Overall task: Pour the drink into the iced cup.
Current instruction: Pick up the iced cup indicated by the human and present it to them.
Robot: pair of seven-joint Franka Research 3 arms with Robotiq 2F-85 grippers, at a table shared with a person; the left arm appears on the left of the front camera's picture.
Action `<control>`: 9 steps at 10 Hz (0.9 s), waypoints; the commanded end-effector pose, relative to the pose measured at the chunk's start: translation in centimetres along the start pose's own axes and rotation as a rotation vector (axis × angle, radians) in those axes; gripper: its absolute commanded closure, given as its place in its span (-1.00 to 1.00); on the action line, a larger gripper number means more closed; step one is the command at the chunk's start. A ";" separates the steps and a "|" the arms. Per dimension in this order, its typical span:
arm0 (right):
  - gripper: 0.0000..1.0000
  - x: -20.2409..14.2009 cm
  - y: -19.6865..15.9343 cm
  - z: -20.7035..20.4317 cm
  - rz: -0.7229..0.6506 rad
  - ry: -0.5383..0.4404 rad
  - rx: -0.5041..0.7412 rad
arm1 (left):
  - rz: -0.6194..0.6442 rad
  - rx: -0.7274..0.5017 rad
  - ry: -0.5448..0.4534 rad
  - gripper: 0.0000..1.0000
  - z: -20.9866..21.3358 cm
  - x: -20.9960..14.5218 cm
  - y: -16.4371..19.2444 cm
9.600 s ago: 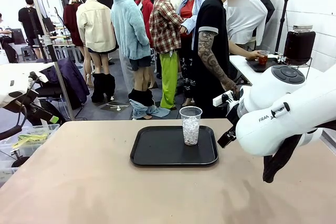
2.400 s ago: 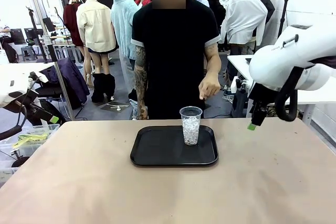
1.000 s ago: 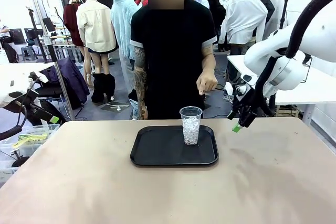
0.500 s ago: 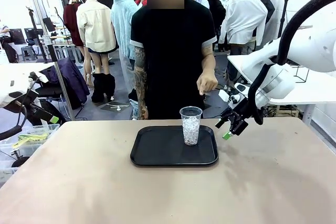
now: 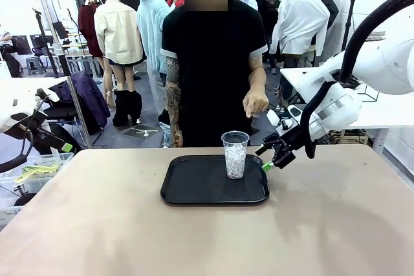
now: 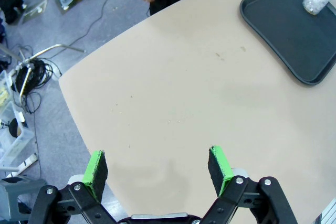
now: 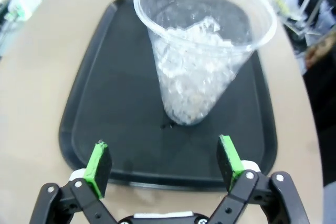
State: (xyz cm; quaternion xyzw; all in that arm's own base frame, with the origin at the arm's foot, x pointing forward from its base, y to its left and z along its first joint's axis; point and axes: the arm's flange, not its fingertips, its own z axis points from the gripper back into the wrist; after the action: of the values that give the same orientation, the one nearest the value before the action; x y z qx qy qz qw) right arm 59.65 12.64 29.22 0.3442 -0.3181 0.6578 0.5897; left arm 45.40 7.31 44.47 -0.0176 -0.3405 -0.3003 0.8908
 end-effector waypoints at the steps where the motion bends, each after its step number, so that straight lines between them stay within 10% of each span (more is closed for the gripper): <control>1: -1.00 0.2 0.8 -1.6 0.013 -0.072 -0.022 | -0.002 0.003 0.001 -1.00 0.2 0.0 0.1; 9: -1.00 -0.2 -0.4 -3.1 -0.086 -0.078 -0.136 | -0.002 0.003 0.001 -1.00 0.2 0.0 0.1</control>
State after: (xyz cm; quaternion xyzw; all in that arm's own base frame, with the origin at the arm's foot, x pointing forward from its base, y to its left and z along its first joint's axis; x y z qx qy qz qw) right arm 59.64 14.52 27.86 0.3610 -0.3597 0.6063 0.6105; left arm 45.40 7.31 44.48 -0.0176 -0.3405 -0.3003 0.8908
